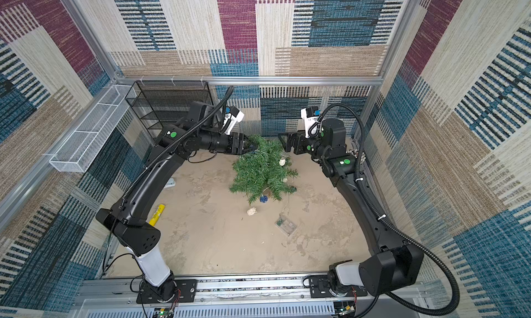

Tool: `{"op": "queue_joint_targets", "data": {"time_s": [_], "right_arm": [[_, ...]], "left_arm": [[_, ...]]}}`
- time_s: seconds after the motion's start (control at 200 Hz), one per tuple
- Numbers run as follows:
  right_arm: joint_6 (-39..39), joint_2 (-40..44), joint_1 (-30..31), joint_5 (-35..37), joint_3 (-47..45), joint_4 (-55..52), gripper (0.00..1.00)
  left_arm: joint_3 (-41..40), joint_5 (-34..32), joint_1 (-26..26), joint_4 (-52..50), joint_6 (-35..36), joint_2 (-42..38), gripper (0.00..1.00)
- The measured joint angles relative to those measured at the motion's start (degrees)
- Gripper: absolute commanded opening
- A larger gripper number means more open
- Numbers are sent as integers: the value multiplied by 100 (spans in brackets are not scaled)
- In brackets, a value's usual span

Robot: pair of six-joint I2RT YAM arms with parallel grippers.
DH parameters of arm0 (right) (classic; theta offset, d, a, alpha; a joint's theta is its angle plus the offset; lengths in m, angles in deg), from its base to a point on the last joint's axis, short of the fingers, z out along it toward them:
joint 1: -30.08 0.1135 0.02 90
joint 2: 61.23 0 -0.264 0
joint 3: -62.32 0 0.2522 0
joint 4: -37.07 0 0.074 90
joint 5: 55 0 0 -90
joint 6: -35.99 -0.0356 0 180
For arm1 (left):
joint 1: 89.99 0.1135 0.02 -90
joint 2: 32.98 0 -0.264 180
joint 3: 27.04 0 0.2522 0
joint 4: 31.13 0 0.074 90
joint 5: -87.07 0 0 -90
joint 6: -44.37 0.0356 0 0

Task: Remove string lights from the small christmas tree
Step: Pick up the light string from the Christmas tree.

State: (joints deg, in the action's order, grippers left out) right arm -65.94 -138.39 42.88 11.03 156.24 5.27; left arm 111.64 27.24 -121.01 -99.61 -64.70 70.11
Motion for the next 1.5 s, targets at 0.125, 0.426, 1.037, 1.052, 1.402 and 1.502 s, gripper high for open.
{"op": "queue_joint_targets", "data": {"time_s": [0.125,0.426,1.037,1.052,1.402,1.502], "right_arm": [[-28,-2,9,-2,0,15,95],[-149,-39,72,-44,31,59,95],[-149,-201,376,-39,358,13,95],[-149,-201,378,-35,365,13,95],[-125,-273,490,55,367,7,95],[-111,-308,529,59,354,0,95]], "left_arm": [[-7,-4,0,0,20,-46,52],[-31,-140,-26,-4,63,-107,45],[-98,-278,-101,-48,297,-160,70],[-98,-278,-101,-48,297,-142,70],[26,-164,-136,-136,271,146,53],[87,-133,-146,-142,229,192,46]]}}
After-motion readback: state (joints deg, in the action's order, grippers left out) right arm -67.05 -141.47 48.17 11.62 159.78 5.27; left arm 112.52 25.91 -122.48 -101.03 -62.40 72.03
